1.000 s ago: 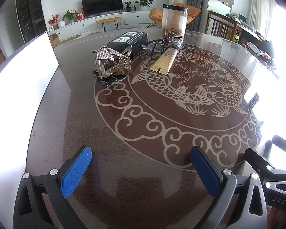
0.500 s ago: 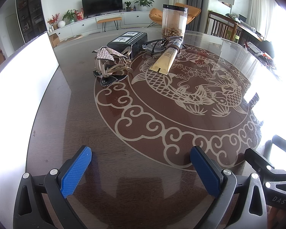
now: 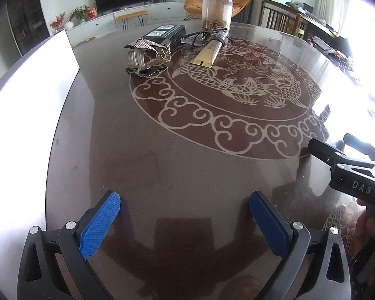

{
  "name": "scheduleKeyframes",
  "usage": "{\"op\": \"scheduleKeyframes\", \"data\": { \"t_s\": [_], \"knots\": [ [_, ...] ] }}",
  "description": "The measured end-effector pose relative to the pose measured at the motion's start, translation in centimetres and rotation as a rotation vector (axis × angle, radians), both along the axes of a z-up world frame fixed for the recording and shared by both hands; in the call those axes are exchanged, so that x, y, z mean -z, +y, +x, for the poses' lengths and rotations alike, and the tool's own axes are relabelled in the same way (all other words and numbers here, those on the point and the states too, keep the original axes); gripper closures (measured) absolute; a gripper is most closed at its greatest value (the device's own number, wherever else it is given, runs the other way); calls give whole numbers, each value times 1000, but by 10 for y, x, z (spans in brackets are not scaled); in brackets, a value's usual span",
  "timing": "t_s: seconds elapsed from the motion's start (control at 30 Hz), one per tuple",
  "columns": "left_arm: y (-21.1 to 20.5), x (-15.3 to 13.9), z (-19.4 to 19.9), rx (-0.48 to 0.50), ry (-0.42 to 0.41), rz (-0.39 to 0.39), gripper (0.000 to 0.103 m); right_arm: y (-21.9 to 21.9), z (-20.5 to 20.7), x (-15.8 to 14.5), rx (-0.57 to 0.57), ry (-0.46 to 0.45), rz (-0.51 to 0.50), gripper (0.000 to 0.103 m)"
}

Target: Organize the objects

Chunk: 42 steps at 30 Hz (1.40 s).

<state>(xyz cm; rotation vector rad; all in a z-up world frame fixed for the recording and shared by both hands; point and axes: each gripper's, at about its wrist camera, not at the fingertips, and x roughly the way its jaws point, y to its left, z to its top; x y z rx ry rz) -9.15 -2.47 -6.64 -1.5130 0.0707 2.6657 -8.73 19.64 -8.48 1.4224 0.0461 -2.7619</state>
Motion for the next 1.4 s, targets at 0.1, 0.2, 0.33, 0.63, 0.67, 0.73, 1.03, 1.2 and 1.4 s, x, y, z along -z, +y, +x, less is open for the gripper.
{"op": "scheduleKeyframes", "data": {
  "t_s": [0.1, 0.2, 0.33, 0.63, 0.67, 0.73, 1.03, 1.2, 1.4],
  "knots": [
    [0, 0, 4, -9, 19, 3, 0, 0, 0, 0, 0, 0, 0, 0],
    [-1, 0, 6, -8, 35, 3, 0, 0, 0, 0, 0, 0, 0, 0],
    [-1, 0, 6, -8, 39, 3, 0, 0, 0, 0, 0, 0, 0, 0],
    [-1, 0, 5, -9, 36, 2, 0, 0, 0, 0, 0, 0, 0, 0],
    [-1, 0, 5, -12, 35, 0, 0, -1, 0, 0, 0, 0, 0, 0],
    [-1, -1, 6, -16, 34, 0, 0, 0, 0, 0, 0, 0, 0, 0],
    [-5, -1, 15, 14, -5, -2, 0, 0, 0, 0, 0, 0, 0, 0],
    [-24, -17, 16, -30, 13, 70, 0, 0, 0, 0, 0, 0, 0, 0],
    [-44, -50, -24, -122, 71, 158, 0, 0, 0, 0, -1, 0, 0, 0]
  ]
}}
